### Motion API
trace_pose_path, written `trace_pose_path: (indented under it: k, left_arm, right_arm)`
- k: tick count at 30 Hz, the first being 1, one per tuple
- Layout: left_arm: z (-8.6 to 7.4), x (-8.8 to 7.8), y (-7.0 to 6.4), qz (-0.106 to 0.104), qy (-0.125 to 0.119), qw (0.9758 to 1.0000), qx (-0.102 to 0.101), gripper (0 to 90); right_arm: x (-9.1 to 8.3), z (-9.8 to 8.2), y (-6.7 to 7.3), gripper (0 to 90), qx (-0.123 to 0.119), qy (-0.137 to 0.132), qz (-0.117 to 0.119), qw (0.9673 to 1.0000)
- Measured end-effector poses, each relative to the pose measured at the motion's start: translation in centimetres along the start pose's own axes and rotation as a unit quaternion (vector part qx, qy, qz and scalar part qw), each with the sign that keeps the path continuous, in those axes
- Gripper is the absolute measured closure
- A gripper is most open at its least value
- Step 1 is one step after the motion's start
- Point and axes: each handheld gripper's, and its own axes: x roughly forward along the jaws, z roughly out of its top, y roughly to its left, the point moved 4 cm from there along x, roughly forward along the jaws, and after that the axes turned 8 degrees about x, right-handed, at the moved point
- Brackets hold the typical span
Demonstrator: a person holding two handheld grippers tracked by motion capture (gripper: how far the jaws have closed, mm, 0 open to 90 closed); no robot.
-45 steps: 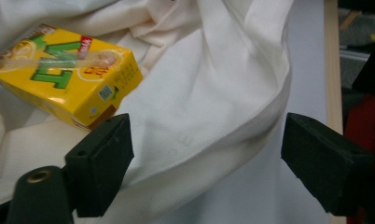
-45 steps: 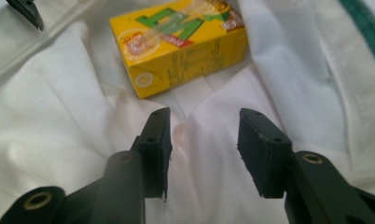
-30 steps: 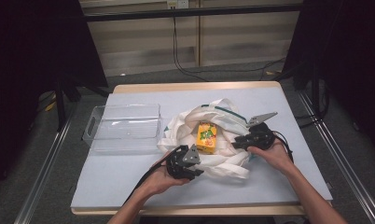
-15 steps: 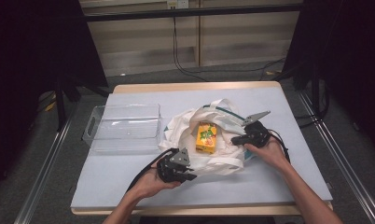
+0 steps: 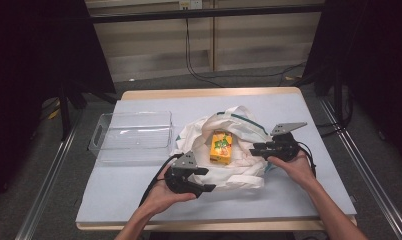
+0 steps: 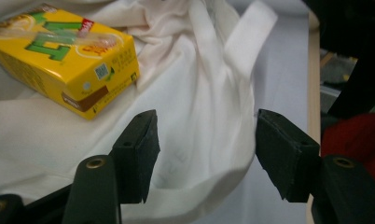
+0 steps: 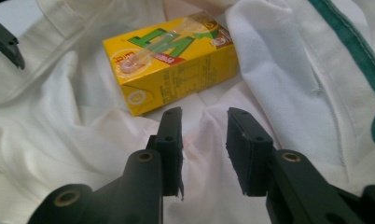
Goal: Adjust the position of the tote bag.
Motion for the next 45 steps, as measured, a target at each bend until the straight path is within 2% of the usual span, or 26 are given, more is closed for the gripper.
trace_pose_path:
  k: [2, 8, 11, 16, 21, 27, 29, 33, 36, 37, 41, 45]
  left_arm:
    - [0.4, -0.2, 0.3, 0.015, -0.003, 0.9998, -0.015, 35.8]
    - [1.1, -0.7, 1.1, 0.043, -0.026, 0.9981, -0.034, 33.9]
    - [1.0, -0.8, 1.3, 0.056, -0.025, 0.9973, -0.04, 30.5]
    - [1.0, -0.2, 1.9, 0.089, -0.017, 0.9943, -0.056, 22.0]
    - [1.5, 0.6, 2.1, 0.095, -0.019, 0.9933, -0.063, 21.7]
    - [2.3, 1.5, 2.6, 0.113, -0.02, 0.9907, -0.074, 22.0]
    - [2.7, 1.9, 2.8, 0.124, -0.025, 0.9891, -0.076, 22.1]
    - [3.4, 2.8, 3.0, 0.126, -0.033, 0.9873, -0.091, 20.4]
    - [3.5, 3.4, 3.2, 0.135, -0.027, 0.9862, -0.093, 18.3]
    - [3.6, 3.6, 3.5, 0.143, -0.02, 0.9851, -0.093, 18.0]
    - [3.6, 4.4, 4.1, 0.155, -0.026, 0.9813, -0.111, 16.1]
    - [3.5, 5.3, 4.3, 0.161, -0.014, 0.98, -0.116, 13.4]
  right_arm:
    - [-0.4, -0.3, 0.2, 56.5, -0.004, -0.01, -0.001, 0.9999]
    - [-1.6, -0.9, 0.9, 53.0, 0.005, -0.048, 0.0, 0.9988]
    - [-2.4, -1.1, 1.4, 51.0, 0.002, -0.067, -0.005, 0.9977]
    - [-3.4, -1.9, 2.2, 48.2, 0.004, -0.082, -0.005, 0.9966]
    - [-4.1, -2.5, 3.1, 44.0, 0.001, -0.087, 0.0, 0.9962]
    - [-5.0, -3.4, 3.7, 40.3, 0.013, -0.089, 0.012, 0.9959]
    - [-5.3, -3.7, 3.8, 39.0, 0.014, -0.089, 0.01, 0.9959]
    - [-5.8, -4.1, 4.0, 37.9, 0.012, -0.089, 0.006, 0.9959]
    - [-5.6, -4.4, 4.1, 35.6, 0.015, -0.086, 0.007, 0.9961]
    - [-5.6, -4.5, 4.2, 35.1, 0.014, -0.085, 0.008, 0.9963]
    - [-5.7, -5.0, 4.7, 33.9, 0.017, -0.082, 0.014, 0.9964]
    - [-5.6, -5.3, 4.6, 33.9, 0.021, -0.079, 0.009, 0.9966]
